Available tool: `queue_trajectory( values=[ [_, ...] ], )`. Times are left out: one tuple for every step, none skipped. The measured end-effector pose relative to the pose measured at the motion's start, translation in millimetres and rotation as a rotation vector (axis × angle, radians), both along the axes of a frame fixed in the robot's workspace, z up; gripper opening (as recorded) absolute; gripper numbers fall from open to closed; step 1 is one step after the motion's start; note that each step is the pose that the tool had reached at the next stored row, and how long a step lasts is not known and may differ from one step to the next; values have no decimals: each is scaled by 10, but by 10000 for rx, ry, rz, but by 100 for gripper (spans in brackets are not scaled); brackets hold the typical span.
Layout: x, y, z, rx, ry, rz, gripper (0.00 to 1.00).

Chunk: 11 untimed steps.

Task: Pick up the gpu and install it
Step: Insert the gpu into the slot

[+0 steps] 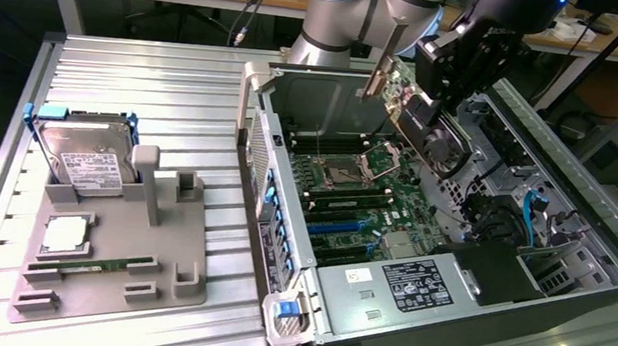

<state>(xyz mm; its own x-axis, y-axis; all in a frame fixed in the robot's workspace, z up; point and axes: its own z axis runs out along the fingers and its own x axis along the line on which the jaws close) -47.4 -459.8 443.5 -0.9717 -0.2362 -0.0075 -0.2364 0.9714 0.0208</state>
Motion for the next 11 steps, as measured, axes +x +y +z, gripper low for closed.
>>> queue_trajectory(
  values=[
    [0, 0, 0, 0, 0, 40, 27],
    [0, 0, 0, 0, 0, 90, 27],
    [0, 0, 0, 0, 0, 128, 27],
    [0, 0, 0, 1, 0, 153, 27],
    [0, 0, 0, 0, 0, 186, 27],
    [0, 0, 0, 0, 0, 209, 27],
    [0, 0, 0, 0, 0, 232, 27],
    [0, 0, 0, 0, 0, 256, 27],
    [0, 0, 0, 0, 0, 300, 27],
    [0, 0, 0, 0, 0, 326, 27],
    [0, 0, 0, 0, 0, 347, 27]
  ],
)
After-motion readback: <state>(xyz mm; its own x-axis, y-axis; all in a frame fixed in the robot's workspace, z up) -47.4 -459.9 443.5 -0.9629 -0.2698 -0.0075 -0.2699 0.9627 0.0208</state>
